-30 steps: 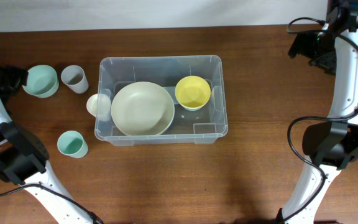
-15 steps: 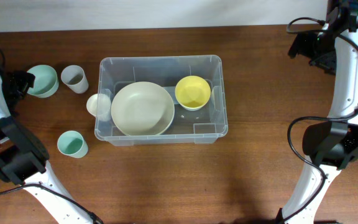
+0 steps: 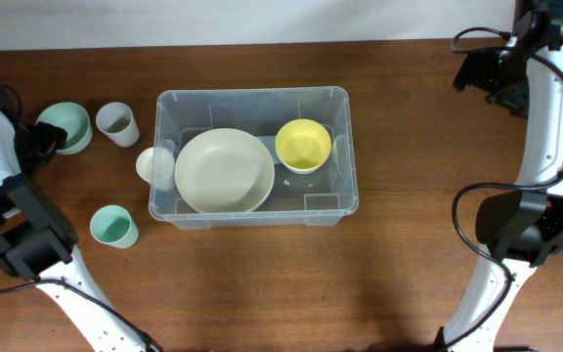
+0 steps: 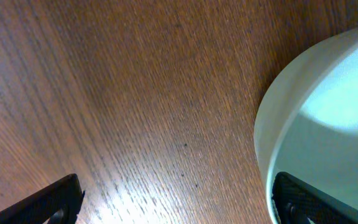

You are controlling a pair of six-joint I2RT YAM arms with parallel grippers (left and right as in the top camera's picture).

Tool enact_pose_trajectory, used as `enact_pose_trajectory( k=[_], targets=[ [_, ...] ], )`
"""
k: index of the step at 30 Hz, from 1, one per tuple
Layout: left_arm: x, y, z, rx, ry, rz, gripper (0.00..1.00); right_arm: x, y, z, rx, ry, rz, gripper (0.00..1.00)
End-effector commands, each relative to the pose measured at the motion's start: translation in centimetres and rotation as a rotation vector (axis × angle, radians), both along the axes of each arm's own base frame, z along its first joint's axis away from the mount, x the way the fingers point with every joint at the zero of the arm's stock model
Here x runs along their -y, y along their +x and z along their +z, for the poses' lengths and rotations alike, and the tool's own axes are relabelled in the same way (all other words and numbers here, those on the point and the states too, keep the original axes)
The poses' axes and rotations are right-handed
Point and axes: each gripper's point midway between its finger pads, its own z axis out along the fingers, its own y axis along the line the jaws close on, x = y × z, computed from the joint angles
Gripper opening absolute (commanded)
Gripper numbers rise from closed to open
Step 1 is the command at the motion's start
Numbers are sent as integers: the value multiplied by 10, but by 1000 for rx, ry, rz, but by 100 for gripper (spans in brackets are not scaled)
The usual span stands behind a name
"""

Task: Pack container
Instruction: 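Move the left gripper to the teal bowl and grasp its rim, then lift the teal bowl with the left gripper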

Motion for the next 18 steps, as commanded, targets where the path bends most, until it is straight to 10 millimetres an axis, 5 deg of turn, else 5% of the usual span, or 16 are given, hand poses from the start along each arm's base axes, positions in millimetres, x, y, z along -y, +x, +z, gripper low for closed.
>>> enact_pose_trajectory(
  k=[1, 5, 9, 14, 18],
  targets=[
    [0, -2, -12, -23, -2, -25, 99, 2, 0, -4, -13, -11, -9, 99],
    [3, -7, -25, -57, -23, -28, 96, 2, 0, -4, -13, -11, -9, 99],
    [4, -9, -27, -69, -29, -26, 54, 2, 0, -4, -13, -11, -9, 99],
    [-6, -10, -18, -56, -22, -8, 34, 2, 0, -4, -13, -11, -9, 99],
    [-29, -17, 11, -30, -7, 37, 21, 2, 0, -4, -13, -11, -9, 99]
  ],
)
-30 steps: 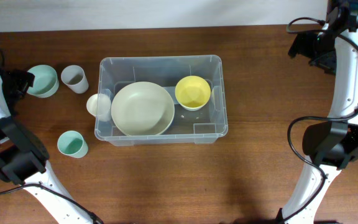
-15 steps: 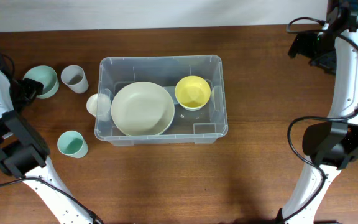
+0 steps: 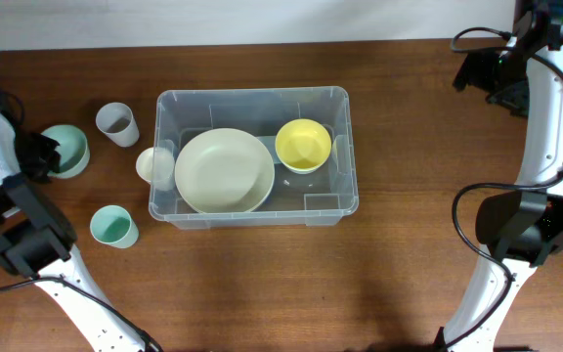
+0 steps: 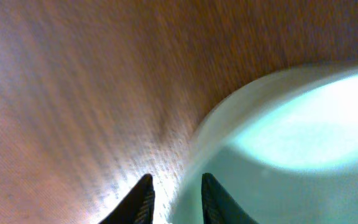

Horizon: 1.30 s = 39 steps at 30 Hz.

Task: Pack container
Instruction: 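Lift the teal bowl with the left gripper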

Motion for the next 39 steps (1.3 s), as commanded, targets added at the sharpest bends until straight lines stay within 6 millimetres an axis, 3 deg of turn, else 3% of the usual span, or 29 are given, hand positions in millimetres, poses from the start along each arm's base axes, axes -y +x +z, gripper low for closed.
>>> enact_pose_trajectory(
  k=[1, 4, 8, 10, 11, 12, 13, 14, 15, 25, 27, 33, 34, 36, 37, 38, 39],
  targets=[
    [-36, -3, 33, 58, 48, 56, 18, 2, 0, -4, -12, -11, -9, 99],
    [-57, -5, 74, 117, 92, 69, 1, 2, 0, -4, -12, -11, -8, 99],
    [-64, 1, 136, 245, 134, 51, 1, 2, 0, -4, -12, -11, -8, 99],
    [-60, 3, 152, 278, 142, 45, 1, 2, 0, -4, -12, -11, -8, 99],
    [-57, 3, 156, 281, 144, 40, 5, 2, 0, -4, -12, -11, -8, 99],
    [-54, 3, 156, 276, 140, 34, 18, 2, 0, -4, -12, -11, -8, 99],
    [-52, 3, 155, 271, 135, 32, 24, 2, 0, -4, -12, -11, -8, 99],
    [-45, 4, 146, 245, 114, 22, 47, 2, 0, -4, -12, -11, -8, 99],
    [-41, 3, 140, 227, 101, 17, 49, 2, 0, -4, -12, -11, -9, 99],
    [-10, -12, 31, -32, -83, -8, 51, 2, 0, -4, -12, -11, -9, 99],
    [-8, -15, 20, -57, -100, -8, 51, 2, 0, -4, -12, -11, -9, 99],
    [-10, -11, 18, -45, -91, -8, 51, 2, 0, -4, -12, -11, -8, 99],
    [-11, -10, 18, -42, -89, -9, 49, 2, 0, -4, -12, -11, -8, 99],
    [-11, -10, 18, -42, -90, -9, 32, 2, 0, -4, -12, -11, -9, 99],
    [-10, -11, 17, -45, -92, -8, 15, 2, 0, -4, -12, -11, -9, 99],
    [-10, -11, 17, -46, -93, -8, 7, 2, 0, -4, -12, -11, -9, 99],
    [-10, -12, 18, -48, -95, -9, 6, 2, 0, -4, -12, -11, -8, 99]
  ],
)
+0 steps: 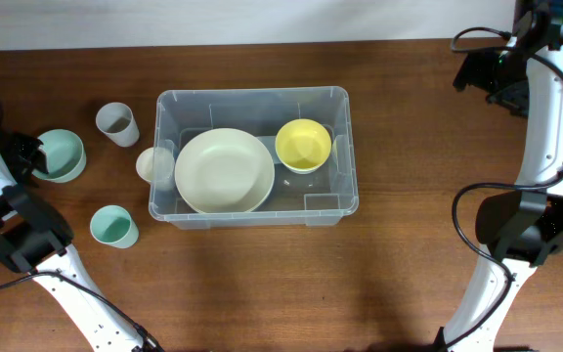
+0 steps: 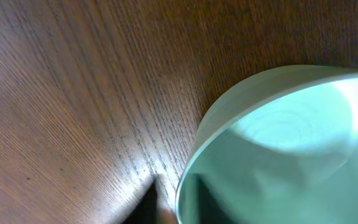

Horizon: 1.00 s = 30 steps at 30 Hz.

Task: Pack container
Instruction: 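Lift the teal bowl with the left gripper, then lower the teal bowl onto the yellow bowl and release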

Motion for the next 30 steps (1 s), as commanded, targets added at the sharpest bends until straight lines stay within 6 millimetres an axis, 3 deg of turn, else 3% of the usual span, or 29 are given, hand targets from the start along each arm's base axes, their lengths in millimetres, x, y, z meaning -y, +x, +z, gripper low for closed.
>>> enact_pose_trajectory(
  k=[1, 2, 9, 11, 14, 17, 19, 21, 22, 23, 25, 26, 27, 28, 29, 30],
  targets=[
    [-1, -2, 2, 0, -2, -3, 6, 2, 0, -4, -13, -11, -8, 99],
    [-1, -2, 2, -2, -3, -3, 1, 2, 0, -4, -13, -11, -9, 99],
    [-10, -1, 9, 26, 15, -22, 1, 2, 0, -4, -13, -11, -8, 99],
    [-19, 1, 28, 71, 42, -7, 1, 2, 0, -4, -13, -11, -8, 99],
    [-36, 8, 78, 189, 127, 11, 1, 2, 0, -4, -13, -11, -8, 99],
    [-44, 19, 169, 405, 262, 10, 1, 2, 0, -4, -13, -11, -8, 99],
    [-33, 24, 226, 560, 308, -12, 1, 2, 0, -4, -13, -11, -9, 99],
    [-5, 30, 277, 714, 302, -67, 1, 2, 0, -4, -13, -11, -9, 99],
    [22, 36, 305, 809, 285, -140, 1, 2, 0, -4, -13, -11, -8, 99],
    [40, 39, 323, 861, 280, -203, 1, 2, 0, -4, -13, -11, -9, 99],
    [100, 48, 361, 961, 310, -449, 1, 2, 0, -4, -13, -11, -9, 99],
    [137, 53, 370, 984, 329, -602, 1, 2, 0, -4, -13, -11, -9, 99],
    [155, 56, 372, 989, 329, -674, 1, 2, 0, -4, -13, -11, -9, 99],
    [195, 59, 367, 983, 299, -802, 1, 2, 0, -4, -13, -11, -8, 99],
    [215, 60, 362, 972, 277, -860, 1, 2, 0, -4, -13, -11, -8, 99],
    [254, 63, 349, 946, 218, -961, 1, 2, 0, -4, -13, -11, -8, 99]
  ],
)
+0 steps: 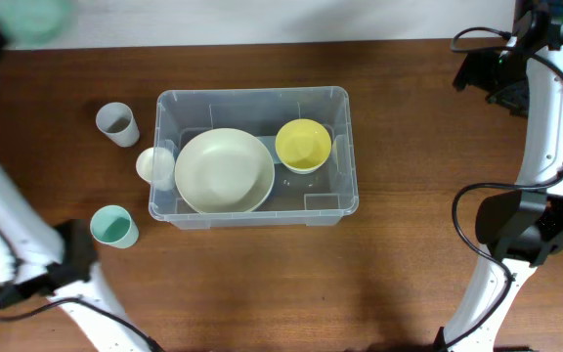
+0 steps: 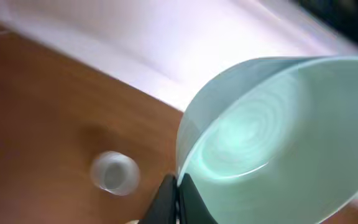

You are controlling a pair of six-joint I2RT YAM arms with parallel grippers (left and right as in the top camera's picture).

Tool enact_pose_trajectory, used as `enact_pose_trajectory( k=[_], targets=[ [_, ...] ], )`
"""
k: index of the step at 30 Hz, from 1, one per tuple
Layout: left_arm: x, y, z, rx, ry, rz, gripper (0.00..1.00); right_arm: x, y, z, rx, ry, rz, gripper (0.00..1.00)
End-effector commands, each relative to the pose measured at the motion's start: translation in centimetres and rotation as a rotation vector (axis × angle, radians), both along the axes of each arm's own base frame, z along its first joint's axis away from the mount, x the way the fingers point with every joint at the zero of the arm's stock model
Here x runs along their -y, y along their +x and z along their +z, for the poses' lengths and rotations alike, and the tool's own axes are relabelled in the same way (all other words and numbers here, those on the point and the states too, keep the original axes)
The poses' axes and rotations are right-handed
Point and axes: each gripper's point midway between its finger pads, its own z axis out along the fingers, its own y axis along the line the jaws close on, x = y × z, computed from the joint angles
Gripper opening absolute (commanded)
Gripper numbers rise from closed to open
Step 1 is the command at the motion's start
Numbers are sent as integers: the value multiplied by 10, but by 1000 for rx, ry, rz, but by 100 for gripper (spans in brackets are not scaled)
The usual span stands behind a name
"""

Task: Pack container
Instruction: 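Lower the teal bowl onto the yellow bowl and release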

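High above the table's far left corner, my left gripper is shut on the rim of the mint green bowl. In the overhead view the bowl is a blur at the top left edge. The clear plastic container stands mid-table, holding a large cream bowl and a yellow bowl. My right gripper hangs at the far right, away from everything, and its jaws are too small to read.
A grey cup, a cream cup touching the container's left wall and a teal cup stand left of the container. The grey cup shows blurred below the wrist camera. The table's back edge meets a white wall.
The mint bowl has gone from resting on the table at the far left to hanging high in the air near the back left corner, held by my left gripper. The right arm is unchanged.
My left gripper stood open beside the mint bowl on the table. Then its fingers straddled the bowl's rim, and the bowl sat slightly nearer the left edge. Then they were shut on the rim. Now the bowl is lifted clear of the table.
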Motion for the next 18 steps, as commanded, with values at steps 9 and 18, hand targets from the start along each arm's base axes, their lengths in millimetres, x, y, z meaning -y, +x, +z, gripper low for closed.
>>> enact_pose_trajectory(
  k=[9, 18],
  targets=[
    [268, 36, -151, -332, 82, -702, 1, 2, 0, -4, -12, -11, -9, 99],
    [330, 11, -234, -558, 92, -830, 1, 2, 0, -4, -12, -11, -8, 99]
  ],
)
